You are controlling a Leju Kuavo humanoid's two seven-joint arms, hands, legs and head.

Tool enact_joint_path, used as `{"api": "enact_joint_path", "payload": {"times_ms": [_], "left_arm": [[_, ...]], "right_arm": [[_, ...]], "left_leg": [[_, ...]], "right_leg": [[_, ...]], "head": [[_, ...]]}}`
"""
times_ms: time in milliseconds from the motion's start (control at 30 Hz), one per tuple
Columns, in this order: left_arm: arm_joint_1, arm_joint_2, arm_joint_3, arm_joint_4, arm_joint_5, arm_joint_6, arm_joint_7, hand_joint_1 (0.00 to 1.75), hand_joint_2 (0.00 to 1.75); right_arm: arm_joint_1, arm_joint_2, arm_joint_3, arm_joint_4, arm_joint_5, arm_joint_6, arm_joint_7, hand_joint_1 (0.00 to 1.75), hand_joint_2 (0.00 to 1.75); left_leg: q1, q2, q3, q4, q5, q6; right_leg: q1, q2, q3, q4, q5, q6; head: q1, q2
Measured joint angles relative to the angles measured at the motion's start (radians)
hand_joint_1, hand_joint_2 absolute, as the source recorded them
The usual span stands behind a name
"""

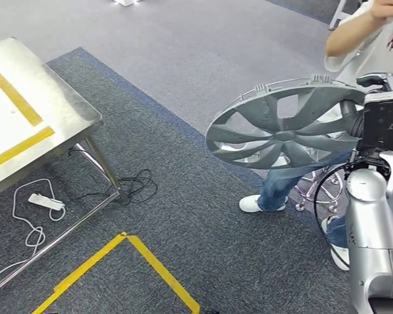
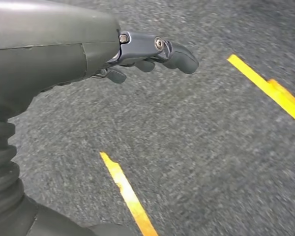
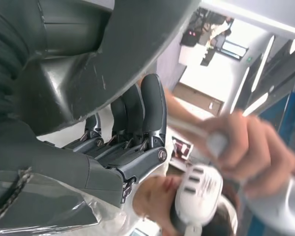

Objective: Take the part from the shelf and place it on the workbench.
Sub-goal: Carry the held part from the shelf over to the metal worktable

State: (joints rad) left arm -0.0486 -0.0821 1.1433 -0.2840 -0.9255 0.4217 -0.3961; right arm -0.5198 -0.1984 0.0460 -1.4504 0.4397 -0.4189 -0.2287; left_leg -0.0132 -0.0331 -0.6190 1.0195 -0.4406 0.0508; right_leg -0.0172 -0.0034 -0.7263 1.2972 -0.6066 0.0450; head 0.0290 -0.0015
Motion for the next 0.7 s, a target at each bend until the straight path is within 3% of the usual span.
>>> {"api": "enact_joint_path", "payload": {"times_ms": [67,133,233,300,367,433,467,500,533,600,633,700], "left_arm": [[0.003,0.002,0.0,0.0,-0.002,0.0,0.001,0.0,1.75],[0.004,0.004,0.0,0.0,-0.004,0.0,0.001,0.0,1.75],[0.009,0.007,0.0,0.0,-0.004,-0.001,0.002,0.0,1.75],[0.013,0.009,-0.001,0.0,-0.006,-0.001,0.002,0.0,1.75],[0.014,0.013,-0.003,0.0,-0.019,-0.003,0.014,0.0,1.75],[0.016,0.016,-0.01,0.0,-0.053,-0.019,0.043,0.0,1.75],[0.019,0.018,-0.018,0.0,-0.077,-0.034,0.062,0.0,1.75],[0.024,0.02,-0.025,0.0,-0.1,-0.051,0.078,0.0,1.75],[0.028,0.024,-0.033,0.0,-0.122,-0.07,0.094,0.0,1.75],[0.037,0.031,-0.048,0.0,-0.156,-0.108,0.123,0.0,1.75],[0.041,0.034,-0.053,0.0,-0.171,-0.132,0.139,0.0,1.75],[0.046,0.037,-0.061,0.0,-0.197,-0.186,0.166,0.0,1.75]], "right_arm": [[-0.001,0.0,0.002,0.001,0.001,0.0,0.0,1.75,1.75],[-0.004,0.0,0.003,0.001,0.001,0.0,0.0,1.75,1.75],[-0.005,0.001,0.006,0.002,0.0,0.0,0.001,1.75,1.75],[-0.007,0.001,0.007,0.002,0.001,0.0,0.002,1.75,1.75],[-0.009,0.002,0.007,0.002,0.002,0.0,0.001,1.75,1.75],[-0.009,0.002,0.007,0.002,0.001,0.0,0.001,1.75,1.75],[-0.007,0.002,0.007,0.002,0.001,0.001,0.001,1.75,1.75],[-0.006,0.002,0.007,0.002,0.001,0.003,0.001,1.75,1.75],[-0.005,0.002,0.006,0.002,0.002,0.004,0.001,1.75,1.75],[-0.005,0.002,0.002,0.001,0.004,0.008,-0.001,1.75,1.75],[-0.008,0.002,-0.002,0.001,0.007,0.011,-0.002,1.75,1.75],[-0.015,0.002,-0.005,0.002,0.014,0.019,-0.004,1.75,1.75]], "left_leg": [[0.0,-0.017,0.003,0.001,-0.002,-0.003],[-0.001,-0.032,0.0,0.005,-0.004,-0.01],[0.001,-0.049,-0.008,0.007,-0.001,-0.024],[0.002,-0.036,-0.015,0.023,-0.015,-0.036],[0.004,-0.002,-0.05,0.103,-0.064,-0.049],[0.009,0.018,-0.109,0.233,-0.12,-0.06],[0.013,0.021,-0.131,0.277,-0.131,-0.064],[0.016,0.022,-0.135,0.286,-0.123,-0.066],[0.018,0.025,-0.12,0.254,-0.096,-0.067],[0.017,0.044,-0.055,0.123,-0.029,-0.065],[0.013,0.056,-0.026,0.062,-0.009,-0.06],[0.005,0.071,-0.004,0.012,-0.006,-0.049]], "right_leg": [[-0.001,0.009,0.045,-0.118,0.078,-0.005],[-0.002,0.032,0.103,-0.237,0.124,-0.011],[-0.001,0.038,0.124,-0.273,0.125,-0.02],[-0.003,0.025,0.129,-0.279,0.127,-0.03],[-0.006,0.01,0.135,-0.285,0.128,-0.039],[-0.006,-0.004,0.137,-0.285,0.126,-0.043],[-0.006,-0.011,0.138,-0.285,0.124,-0.043],[-0.006,-0.017,0.14,-0.284,0.122,-0.043],[-0.006,-0.023,0.142,-0.284,0.12,-0.041],[-0.006,-0.034,0.151,-0.284,0.114,-0.036],[-0.004,-0.039,0.153,-0.284,0.111,-0.031],[0.0,-0.05,0.154,-0.284,0.108,-0.021]], "head": [[0.0,0.0],[-0.001,0.0],[-0.002,0.0],[-0.004,0.0],[-0.01,0.0],[-0.012,0.0],[-0.012,0.0],[-0.012,0.0],[-0.012,0.0],[-0.012,0.0],[-0.013,0.0],[-0.012,0.0]]}}
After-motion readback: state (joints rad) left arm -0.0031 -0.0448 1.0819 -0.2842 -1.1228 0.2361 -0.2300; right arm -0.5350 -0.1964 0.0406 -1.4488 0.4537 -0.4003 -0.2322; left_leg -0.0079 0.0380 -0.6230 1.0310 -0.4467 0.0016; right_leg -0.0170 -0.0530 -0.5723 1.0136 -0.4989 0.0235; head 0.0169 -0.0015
